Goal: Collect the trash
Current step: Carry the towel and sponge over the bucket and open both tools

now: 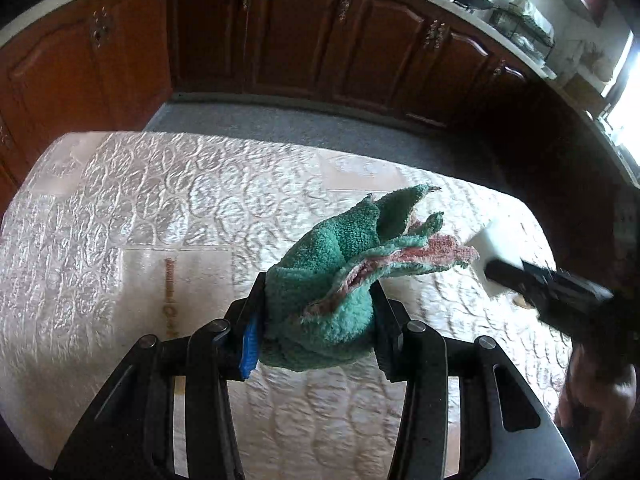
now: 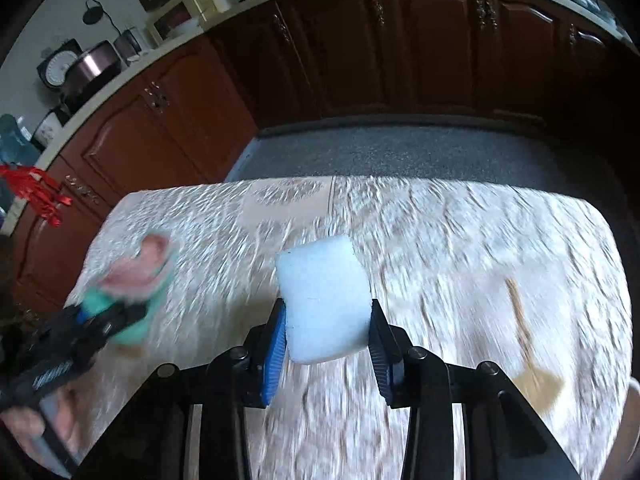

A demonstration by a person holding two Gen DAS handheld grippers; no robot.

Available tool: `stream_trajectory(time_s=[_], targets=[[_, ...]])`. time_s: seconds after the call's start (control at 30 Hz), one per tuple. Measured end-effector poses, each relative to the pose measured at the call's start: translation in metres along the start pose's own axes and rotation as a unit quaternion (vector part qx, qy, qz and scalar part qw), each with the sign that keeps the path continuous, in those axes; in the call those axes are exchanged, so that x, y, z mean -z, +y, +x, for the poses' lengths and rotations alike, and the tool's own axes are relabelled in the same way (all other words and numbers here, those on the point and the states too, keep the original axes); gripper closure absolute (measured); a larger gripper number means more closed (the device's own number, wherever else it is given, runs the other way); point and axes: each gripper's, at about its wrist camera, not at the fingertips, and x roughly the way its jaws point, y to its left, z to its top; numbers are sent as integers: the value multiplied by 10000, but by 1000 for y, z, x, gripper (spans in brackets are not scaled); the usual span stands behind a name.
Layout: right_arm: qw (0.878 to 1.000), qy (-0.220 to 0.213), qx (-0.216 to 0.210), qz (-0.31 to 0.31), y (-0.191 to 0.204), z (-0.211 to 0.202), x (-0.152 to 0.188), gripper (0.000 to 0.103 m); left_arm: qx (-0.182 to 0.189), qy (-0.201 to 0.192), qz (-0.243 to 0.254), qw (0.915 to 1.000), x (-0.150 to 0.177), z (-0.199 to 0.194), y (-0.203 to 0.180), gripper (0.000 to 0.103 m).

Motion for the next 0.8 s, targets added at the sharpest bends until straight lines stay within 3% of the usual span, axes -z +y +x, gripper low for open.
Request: stream_trajectory(time_s=[0.33,0.8], targets=[[9985,-477,99,234,-14,-89,72,67,191,-342,455,9982,27,-38,-58,60],[9890,-1180,563,686,-54,-190,122,67,748,-654,1181,9880,63,-87,-158,60]])
